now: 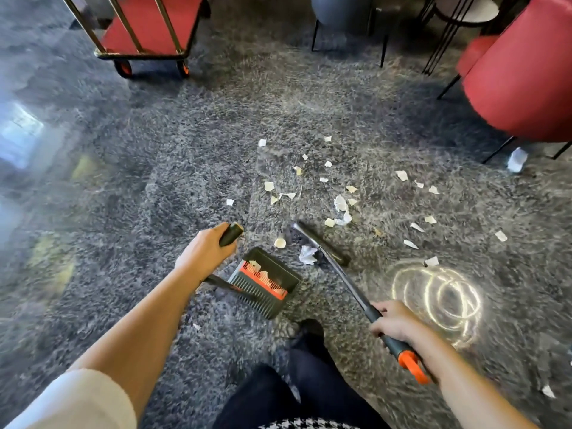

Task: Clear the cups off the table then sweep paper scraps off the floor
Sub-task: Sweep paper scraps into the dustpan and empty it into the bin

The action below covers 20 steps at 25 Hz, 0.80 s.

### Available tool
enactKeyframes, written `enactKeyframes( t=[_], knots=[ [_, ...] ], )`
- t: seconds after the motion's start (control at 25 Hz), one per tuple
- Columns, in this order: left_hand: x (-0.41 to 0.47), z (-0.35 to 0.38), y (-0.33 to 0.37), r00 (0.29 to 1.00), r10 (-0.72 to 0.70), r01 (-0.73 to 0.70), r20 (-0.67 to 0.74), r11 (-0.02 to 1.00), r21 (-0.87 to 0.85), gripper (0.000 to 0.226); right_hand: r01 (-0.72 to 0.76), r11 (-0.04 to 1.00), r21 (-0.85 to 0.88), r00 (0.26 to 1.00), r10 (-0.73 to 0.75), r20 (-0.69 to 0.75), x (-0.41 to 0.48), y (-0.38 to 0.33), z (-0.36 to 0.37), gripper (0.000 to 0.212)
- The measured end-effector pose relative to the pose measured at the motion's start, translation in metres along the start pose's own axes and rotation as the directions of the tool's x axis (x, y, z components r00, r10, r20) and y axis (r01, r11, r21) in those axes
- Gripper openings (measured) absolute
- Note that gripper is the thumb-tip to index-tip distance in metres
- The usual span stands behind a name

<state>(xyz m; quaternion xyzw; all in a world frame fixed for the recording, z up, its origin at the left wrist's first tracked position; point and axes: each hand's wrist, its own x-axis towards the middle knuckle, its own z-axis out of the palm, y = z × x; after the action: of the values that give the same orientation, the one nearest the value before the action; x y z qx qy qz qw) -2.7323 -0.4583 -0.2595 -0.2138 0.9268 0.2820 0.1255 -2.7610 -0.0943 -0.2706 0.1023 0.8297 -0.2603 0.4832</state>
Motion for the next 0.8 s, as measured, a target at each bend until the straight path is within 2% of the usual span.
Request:
enactKeyframes(
  t=[0.24, 0.48, 0.64, 0.8],
  knots=[
    [0.021, -0.008, 0.001, 1.0, -0.008, 0.008, 0.024, 1.0, 0.014, 0.019, 0.06, 0.998, -0.034, 0.987, -0.054, 0.148, -0.003, -0.037, 0.002, 0.071],
    [0.019, -0.013, -0.009, 0.999, 0.018, -0.018, 0.035, 1.0, -0.012, 0.012, 0.046, 0.999, 0.028, 0.96, -0.052, 0.276, -0.027, -0.062, -0.021, 0.07],
    [0.02, -0.025, -0.024, 0.999, -0.009, 0.01, 0.042, 0.999, -0.03, 0.01, 0.055, 0.997, 0.057, 0.962, -0.068, 0.263, -0.034, -0.08, -0.032, 0.07],
    [0.014, -0.044, -0.052, 0.999, -0.039, 0.037, -0.019, 0.995, -0.093, 0.012, 0.077, 0.995, 0.06, 0.978, -0.087, 0.188, -0.028, -0.113, -0.029, 0.068]
  ],
)
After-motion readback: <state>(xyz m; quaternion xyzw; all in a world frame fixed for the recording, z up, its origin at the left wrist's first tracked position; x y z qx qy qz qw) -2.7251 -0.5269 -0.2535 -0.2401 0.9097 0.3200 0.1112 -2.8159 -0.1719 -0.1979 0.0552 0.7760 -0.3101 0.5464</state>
